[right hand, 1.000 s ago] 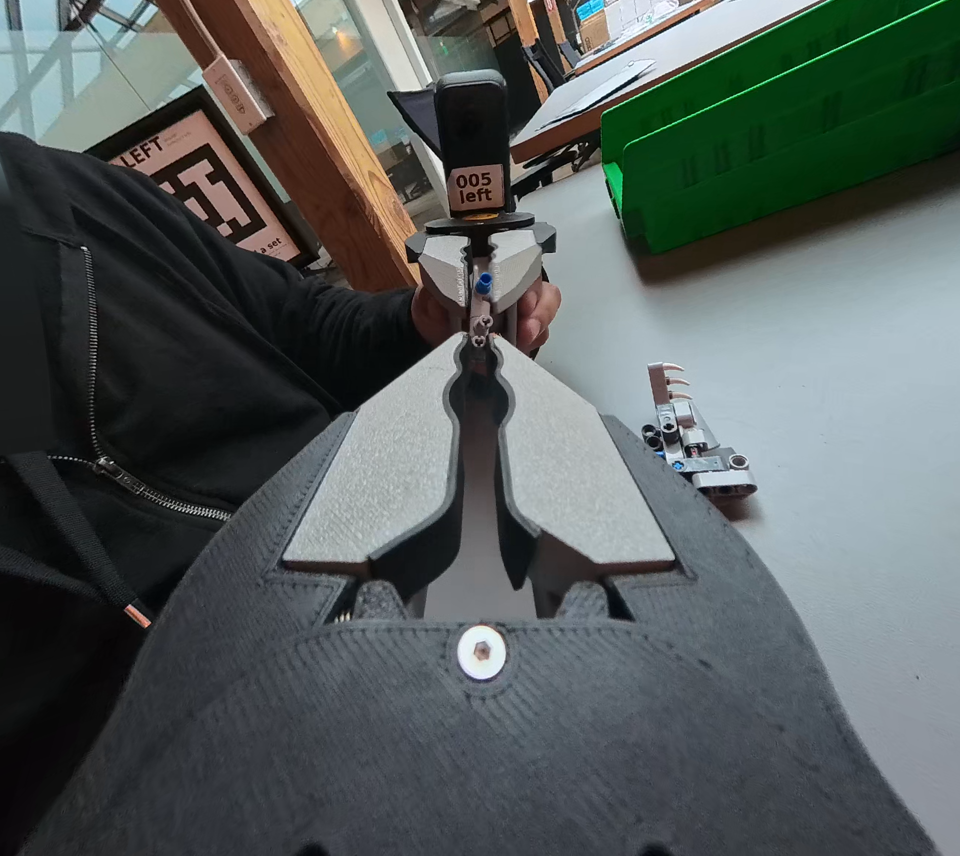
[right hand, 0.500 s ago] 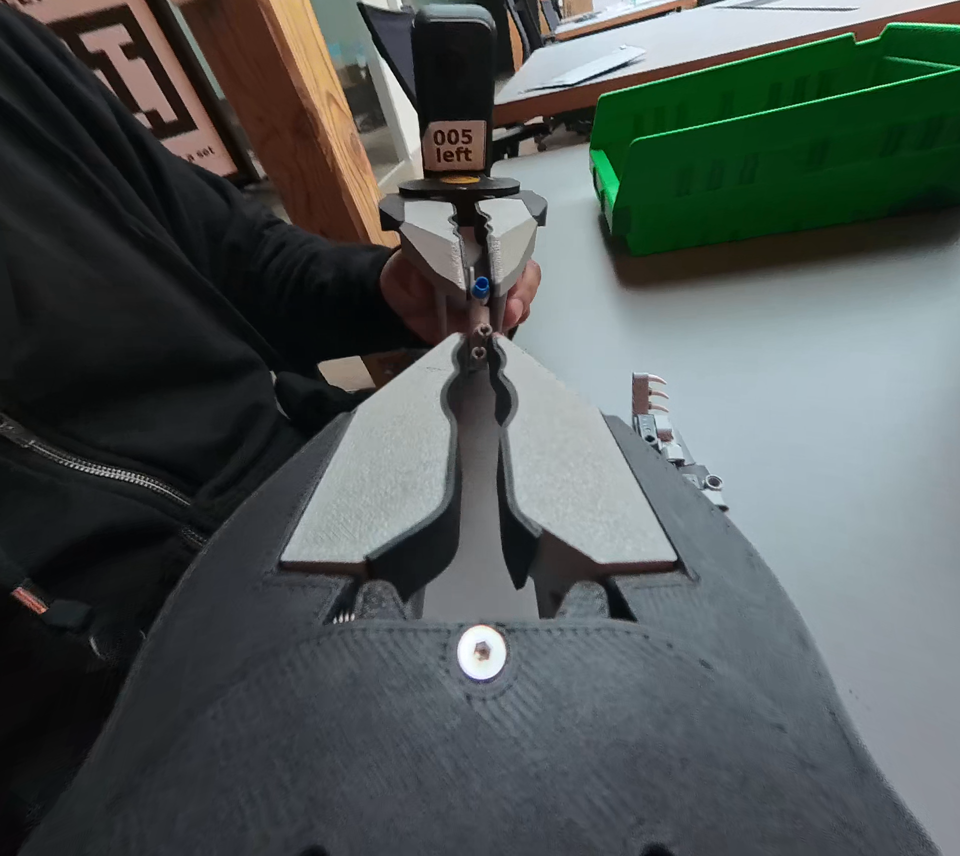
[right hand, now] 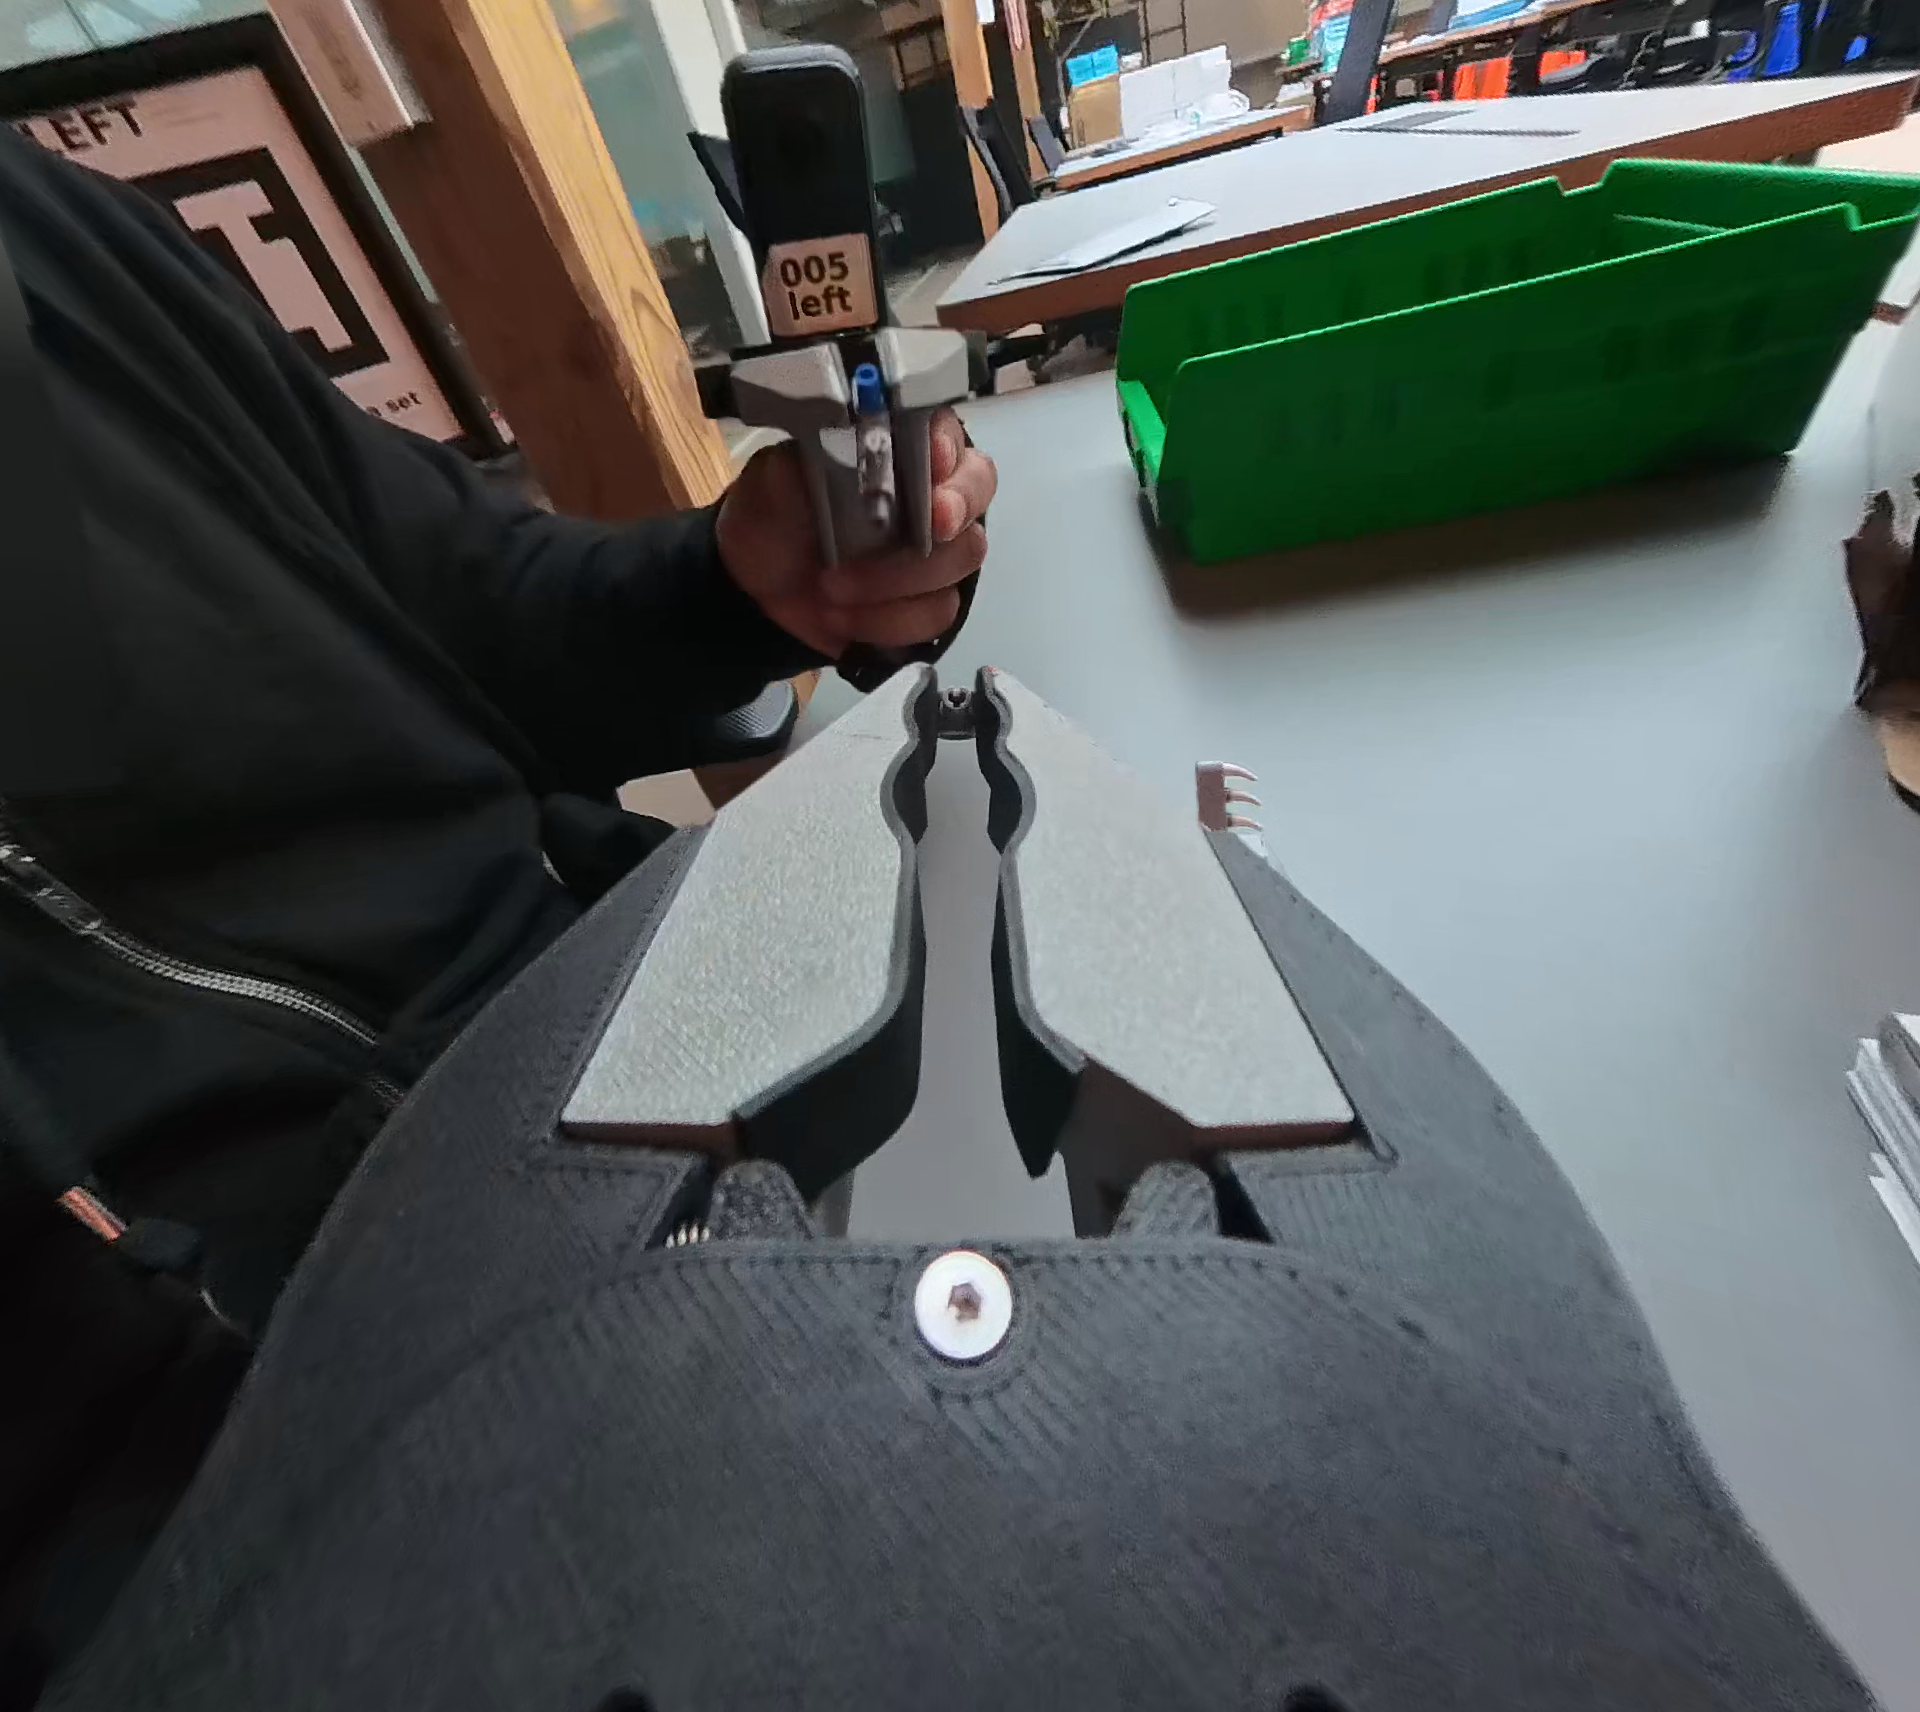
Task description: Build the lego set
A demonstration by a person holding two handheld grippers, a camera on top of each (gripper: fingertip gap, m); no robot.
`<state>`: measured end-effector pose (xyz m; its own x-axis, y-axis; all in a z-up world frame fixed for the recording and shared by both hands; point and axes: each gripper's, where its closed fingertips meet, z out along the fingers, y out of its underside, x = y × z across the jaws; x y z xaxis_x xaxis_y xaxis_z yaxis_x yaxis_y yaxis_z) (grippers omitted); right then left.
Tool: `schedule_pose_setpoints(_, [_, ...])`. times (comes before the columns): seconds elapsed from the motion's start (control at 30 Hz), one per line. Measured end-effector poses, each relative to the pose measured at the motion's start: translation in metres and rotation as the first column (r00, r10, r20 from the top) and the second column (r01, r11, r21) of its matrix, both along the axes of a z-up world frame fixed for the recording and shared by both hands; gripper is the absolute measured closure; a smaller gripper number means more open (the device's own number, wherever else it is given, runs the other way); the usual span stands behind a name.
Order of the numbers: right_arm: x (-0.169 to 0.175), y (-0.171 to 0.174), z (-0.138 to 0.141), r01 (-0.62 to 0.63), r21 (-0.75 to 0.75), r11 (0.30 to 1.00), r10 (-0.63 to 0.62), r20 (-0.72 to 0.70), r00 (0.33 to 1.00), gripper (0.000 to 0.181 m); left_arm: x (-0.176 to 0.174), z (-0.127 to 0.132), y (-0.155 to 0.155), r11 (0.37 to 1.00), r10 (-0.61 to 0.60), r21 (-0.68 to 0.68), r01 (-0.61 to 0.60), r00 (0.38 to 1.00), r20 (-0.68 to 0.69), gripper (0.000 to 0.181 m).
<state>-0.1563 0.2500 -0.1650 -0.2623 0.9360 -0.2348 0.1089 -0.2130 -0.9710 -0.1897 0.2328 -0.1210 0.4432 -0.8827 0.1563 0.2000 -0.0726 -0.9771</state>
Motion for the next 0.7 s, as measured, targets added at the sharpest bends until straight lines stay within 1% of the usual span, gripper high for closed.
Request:
schedule_pose_setpoints(0.07, [0.001,-0.003,-0.001,-0.009,0.009,1.0,0.009,0.001,1.0,0.178,0.004,-0.009,0.002,0.999,-0.023,-0.044,0.023,1.0,-0.009,0.176])
schedule_pose_setpoints(0.17, [0.002,-0.007,0.005,-0.046,-0.019,0.999,0.045,-0.033,0.998,0.177,0.001,-0.017,0.009,0.994,-0.02,-0.109,0.023,0.999,0.026,0.176])
schedule_pose_setpoints(0.27, [0.001,-0.008,-0.004,-0.047,0.015,0.999,0.047,0.016,0.999,0.178,0.0,-0.022,0.013,0.989,-0.017,-0.144,0.024,0.999,0.051,0.176])
schedule_pose_setpoints(0.37, [-0.001,-0.007,-0.034,-0.047,0.065,0.997,0.035,0.186,0.982,0.177,0.001,-0.027,0.015,0.985,-0.025,-0.17,0.035,0.998,0.061,0.176])
schedule_pose_setpoints(0.4, [-0.002,-0.004,-0.045,-0.033,0.09,0.995,0.011,0.242,0.97,0.177,0.0,-0.029,0.016,0.983,-0.025,-0.178,0.037,0.997,0.067,0.176])
schedule_pose_setpoints(0.43, [-0.002,0.002,-0.061,-0.015,0.118,0.993,-0.024,0.317,0.948,0.177,0.0,-0.032,0.018,0.982,-0.02,-0.188,0.033,0.997,0.07,0.176])
schedule_pose_setpoints(0.5, [0.003,0.009,-0.096,-0.015,0.156,0.988,-0.064,0.491,0.869,0.169,-0.002,-0.042,0.022,0.977,-0.011,-0.212,0.022,0.998,0.054,0.176])
schedule_pose_setpoints(0.53, [0.005,0.01,-0.109,-0.022,0.16,0.987,-0.071,0.552,0.831,0.165,-0.002,-0.049,0.025,0.973,-0.007,-0.231,0.015,0.999,0.037,0.176])
schedule_pose_setpoints(0.57, [0.006,0.011,-0.116,-0.027,0.167,0.986,-0.077,0.587,0.806,0.16,-0.003,-0.054,0.027,0.967,0.0,-0.255,0.008,1.0,0.031,0.176])
schedule_pose_setpoints(0.6, [0.005,0.011,-0.117,-0.029,0.186,0.982,-0.088,0.59,0.802,0.158,-0.004,-0.052,0.027,0.966,-0.011,-0.257,0.023,0.999,0.048,0.176])
schedule_pose_setpoints(0.7, [0.003,0.016,-0.108,-0.001,0.268,0.963,-0.148,0.533,0.833,0.159,-0.006,-0.053,0.028,0.963,-0.005,-0.268,0.017,0.999,0.048,0.176])
